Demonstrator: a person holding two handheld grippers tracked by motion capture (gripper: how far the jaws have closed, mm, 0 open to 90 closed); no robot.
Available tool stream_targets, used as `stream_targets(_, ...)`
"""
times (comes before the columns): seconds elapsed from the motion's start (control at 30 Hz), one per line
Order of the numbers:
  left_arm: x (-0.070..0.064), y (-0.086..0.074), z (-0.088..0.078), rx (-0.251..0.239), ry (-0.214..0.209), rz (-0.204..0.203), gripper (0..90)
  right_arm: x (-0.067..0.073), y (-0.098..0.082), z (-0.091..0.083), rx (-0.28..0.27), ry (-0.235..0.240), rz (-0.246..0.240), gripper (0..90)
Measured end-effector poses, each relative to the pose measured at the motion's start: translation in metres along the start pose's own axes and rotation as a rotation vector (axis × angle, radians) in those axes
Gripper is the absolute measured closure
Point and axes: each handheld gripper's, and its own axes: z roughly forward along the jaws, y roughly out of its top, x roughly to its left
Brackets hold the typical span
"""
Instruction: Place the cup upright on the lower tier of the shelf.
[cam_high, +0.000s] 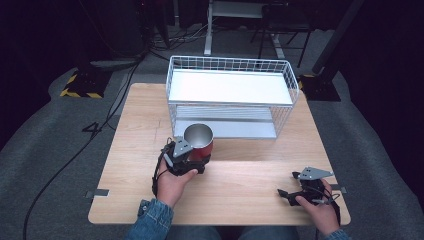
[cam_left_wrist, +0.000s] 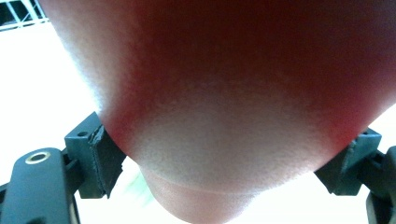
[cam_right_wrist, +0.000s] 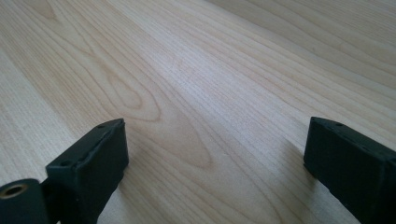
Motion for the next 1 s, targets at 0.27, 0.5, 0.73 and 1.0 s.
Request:
stream_targets(0.27, 0.001, 0.015, 0.013, 0.003, -0.025, 0.006, 16.7, 0.000, 0.000, 0.000, -0.001, 0.002, 0.001, 6.4)
stream_targets(0.5, 0.002, 0.024, 0.029, 0.004, -0.037, 0.005, 16.7, 0.000, 0.000, 0.000, 0.001, -0.001, 0.001, 6.4)
stream_targets(0.73, 0.003, 0.030, 0.052, 0.007, -0.054, 0.002, 16.7, 0.000, 0.000, 0.000, 0.000, 0.000, 0.001, 6.4)
stream_targets(1.0, 0.005, 0.037, 0.074, -0.004, -0.044, 0.005, 16.7, 0.000, 0.000, 0.000, -0.001, 0.002, 0.002, 6.4)
